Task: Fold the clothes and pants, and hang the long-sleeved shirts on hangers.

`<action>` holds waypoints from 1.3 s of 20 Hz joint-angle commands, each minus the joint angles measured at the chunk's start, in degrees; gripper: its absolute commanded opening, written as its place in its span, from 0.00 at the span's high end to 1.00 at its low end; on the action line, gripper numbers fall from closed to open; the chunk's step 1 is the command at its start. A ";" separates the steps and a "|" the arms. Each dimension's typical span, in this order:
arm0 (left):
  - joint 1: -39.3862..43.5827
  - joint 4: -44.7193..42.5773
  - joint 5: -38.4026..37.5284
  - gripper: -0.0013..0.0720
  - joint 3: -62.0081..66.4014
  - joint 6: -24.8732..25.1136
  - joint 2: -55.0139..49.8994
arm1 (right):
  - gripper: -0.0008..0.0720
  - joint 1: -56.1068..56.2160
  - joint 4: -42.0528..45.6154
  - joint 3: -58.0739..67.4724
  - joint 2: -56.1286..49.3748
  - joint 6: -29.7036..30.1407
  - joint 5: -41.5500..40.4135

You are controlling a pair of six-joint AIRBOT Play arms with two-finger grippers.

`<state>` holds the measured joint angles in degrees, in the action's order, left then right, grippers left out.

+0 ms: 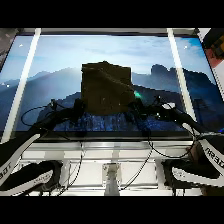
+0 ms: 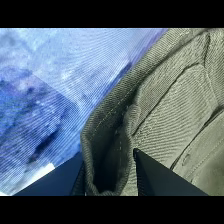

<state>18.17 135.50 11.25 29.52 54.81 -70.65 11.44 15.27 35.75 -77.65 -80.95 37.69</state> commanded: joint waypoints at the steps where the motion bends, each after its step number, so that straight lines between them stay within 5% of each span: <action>1: 0.02 0.00 -0.46 0.55 0.09 0.00 -0.04 | 0.32 0.04 3.02 0.07 -0.02 -0.02 1.60; 6: 0.02 0.02 -3.61 0.55 0.09 0.00 -0.04 | 0.32 0.07 2.51 0.09 -0.04 -5.64 -11.45; 10: 0.02 0.00 -4.26 0.55 0.09 0.00 -0.07 | 0.33 1.49 1.31 0.09 -0.04 -7.21 -13.77; 12: 0.02 0.00 -4.48 0.55 0.09 0.00 -0.07 | 0.47 3.76 1.03 0.09 -0.04 -7.19 -14.40; 14: 0.04 0.02 -4.46 0.87 0.09 0.00 -0.04 | 0.66 6.69 1.01 0.09 -0.04 -7.19 -16.83; 16: 0.04 0.00 -4.79 0.96 0.09 0.00 -0.04 | 0.94 8.37 1.03 0.09 -0.02 -7.17 -17.77; 21: 0.04 -6.10 -12.68 0.97 1.18 0.02 1.92 | 0.95 6.36 -0.50 1.86 0.17 -7.17 -15.17; 26: -0.09 -17.33 -15.98 0.97 15.89 0.04 9.11 | 0.95 2.23 -2.91 20.11 0.15 -6.40 -4.55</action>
<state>18.17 124.18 -1.96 37.95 54.81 -64.58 15.42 13.56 46.70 -77.54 -87.94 28.73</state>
